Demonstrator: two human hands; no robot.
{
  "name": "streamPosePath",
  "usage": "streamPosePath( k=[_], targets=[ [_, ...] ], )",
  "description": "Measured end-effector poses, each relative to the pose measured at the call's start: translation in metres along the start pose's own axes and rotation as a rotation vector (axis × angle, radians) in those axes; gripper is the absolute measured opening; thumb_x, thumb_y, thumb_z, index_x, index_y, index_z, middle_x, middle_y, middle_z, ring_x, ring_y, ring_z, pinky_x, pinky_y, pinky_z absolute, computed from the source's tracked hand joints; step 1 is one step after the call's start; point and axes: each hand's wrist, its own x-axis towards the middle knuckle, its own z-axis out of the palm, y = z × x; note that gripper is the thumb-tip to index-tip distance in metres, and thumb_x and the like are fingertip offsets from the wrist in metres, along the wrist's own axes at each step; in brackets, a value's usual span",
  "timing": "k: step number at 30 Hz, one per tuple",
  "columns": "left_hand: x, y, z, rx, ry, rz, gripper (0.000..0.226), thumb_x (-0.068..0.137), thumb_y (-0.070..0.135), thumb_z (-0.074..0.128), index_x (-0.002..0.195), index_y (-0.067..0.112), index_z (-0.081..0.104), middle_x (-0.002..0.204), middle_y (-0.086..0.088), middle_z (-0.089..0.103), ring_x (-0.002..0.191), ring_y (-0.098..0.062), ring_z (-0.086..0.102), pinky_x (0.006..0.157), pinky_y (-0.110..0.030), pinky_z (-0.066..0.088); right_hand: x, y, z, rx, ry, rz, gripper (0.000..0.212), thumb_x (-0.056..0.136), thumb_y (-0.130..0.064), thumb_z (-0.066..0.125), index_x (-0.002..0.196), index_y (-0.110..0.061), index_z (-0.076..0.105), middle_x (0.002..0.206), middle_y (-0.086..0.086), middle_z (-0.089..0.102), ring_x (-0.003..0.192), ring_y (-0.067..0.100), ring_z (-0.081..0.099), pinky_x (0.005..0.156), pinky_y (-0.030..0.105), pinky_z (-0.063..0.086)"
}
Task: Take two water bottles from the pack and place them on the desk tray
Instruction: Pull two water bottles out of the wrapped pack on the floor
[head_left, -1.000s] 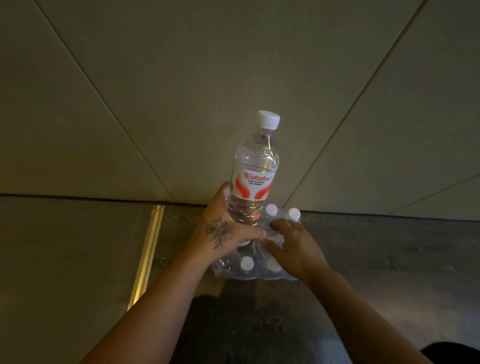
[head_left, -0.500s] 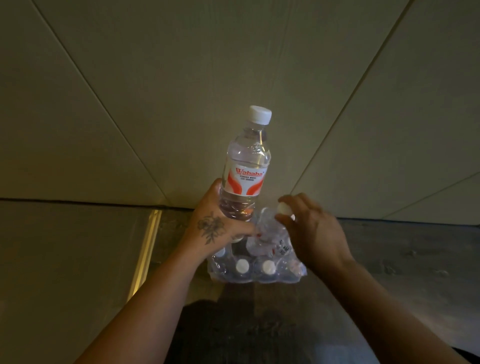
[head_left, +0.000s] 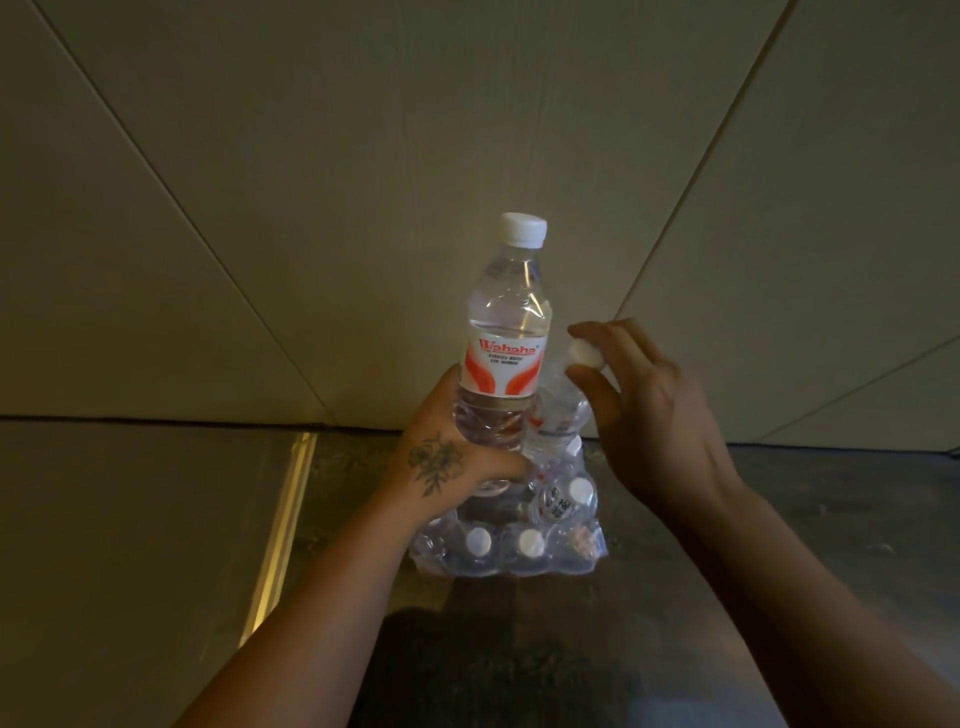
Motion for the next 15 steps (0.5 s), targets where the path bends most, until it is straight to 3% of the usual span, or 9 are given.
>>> streamPosePath(
  k=[1, 3, 5, 7, 10, 13, 15],
  targets=[
    [0.000, 0.003, -0.001, 0.015, -0.005, 0.001, 0.040, 0.078, -0.004, 0.085, 0.108, 0.015, 0.066, 0.098, 0.004, 0.067, 0.092, -0.013, 0.066, 0.108, -0.045, 0.051, -0.002, 0.003, 0.003, 0.015, 0.010, -0.002, 0.033, 0.104, -0.021, 0.059, 0.136, -0.012, 0.062, 0.128, 0.007, 0.066, 0.086, 0.018, 0.066, 0.068, 0.035, 0.057],
    [0.003, 0.001, 0.001, 0.084, -0.028, 0.050, 0.064, 0.076, -0.001, 0.090, 0.134, 0.009, 0.064, 0.126, -0.007, 0.073, 0.119, -0.029, 0.069, 0.117, -0.052, 0.050, -0.004, 0.008, 0.007, 0.048, 0.009, 0.007, 0.038, 0.103, -0.024, 0.055, 0.140, -0.015, 0.059, 0.131, 0.005, 0.063, 0.089, 0.011, 0.062, 0.070, 0.026, 0.057],
    [0.003, 0.005, 0.003, 0.119, -0.032, 0.071, 0.082, 0.073, 0.004, 0.094, 0.146, 0.013, 0.057, 0.139, -0.006, 0.070, 0.130, -0.029, 0.066, 0.116, -0.050, 0.051, -0.006, 0.014, 0.010, 0.074, -0.007, 0.020, 0.045, 0.103, -0.027, 0.051, 0.147, -0.017, 0.054, 0.138, 0.005, 0.060, 0.096, 0.009, 0.062, 0.076, 0.014, 0.052],
    [0.003, 0.003, 0.003, 0.114, -0.044, 0.086, 0.085, 0.071, 0.004, 0.095, 0.145, 0.017, 0.057, 0.135, -0.003, 0.072, 0.126, -0.025, 0.068, 0.112, -0.046, 0.054, -0.009, 0.018, 0.014, 0.125, -0.023, 0.027, 0.053, 0.103, -0.031, 0.054, 0.154, -0.021, 0.046, 0.143, 0.003, 0.057, 0.107, 0.010, 0.064, 0.087, 0.022, 0.057],
    [0.008, 0.000, 0.005, 0.101, -0.042, 0.078, 0.085, 0.069, 0.002, 0.095, 0.144, 0.019, 0.059, 0.133, -0.001, 0.074, 0.123, -0.024, 0.070, 0.108, -0.044, 0.056, -0.014, 0.026, 0.022, 0.194, -0.049, 0.051, 0.082, 0.090, -0.042, 0.071, 0.162, -0.027, 0.032, 0.153, 0.001, 0.053, 0.128, 0.015, 0.061, 0.098, 0.033, 0.055],
    [0.010, 0.000, 0.007, 0.099, -0.052, 0.086, 0.085, 0.070, 0.004, 0.095, 0.144, 0.020, 0.058, 0.131, 0.001, 0.073, 0.118, -0.018, 0.070, 0.091, -0.025, 0.056, -0.016, 0.035, 0.034, 0.242, -0.047, 0.109, 0.103, 0.083, -0.043, 0.081, 0.165, -0.027, 0.021, 0.160, 0.003, 0.049, 0.137, 0.021, 0.058, 0.105, 0.039, 0.054],
    [0.011, -0.001, 0.009, 0.098, -0.055, 0.090, 0.086, 0.070, 0.004, 0.096, 0.145, 0.020, 0.057, 0.133, 0.001, 0.073, 0.120, -0.020, 0.070, 0.096, -0.030, 0.057, -0.015, 0.041, 0.043, 0.318, -0.079, 0.192, 0.107, 0.082, -0.036, 0.087, 0.164, -0.026, 0.020, 0.160, 0.003, 0.049, 0.139, 0.021, 0.057, 0.110, 0.045, 0.054]
  ],
)
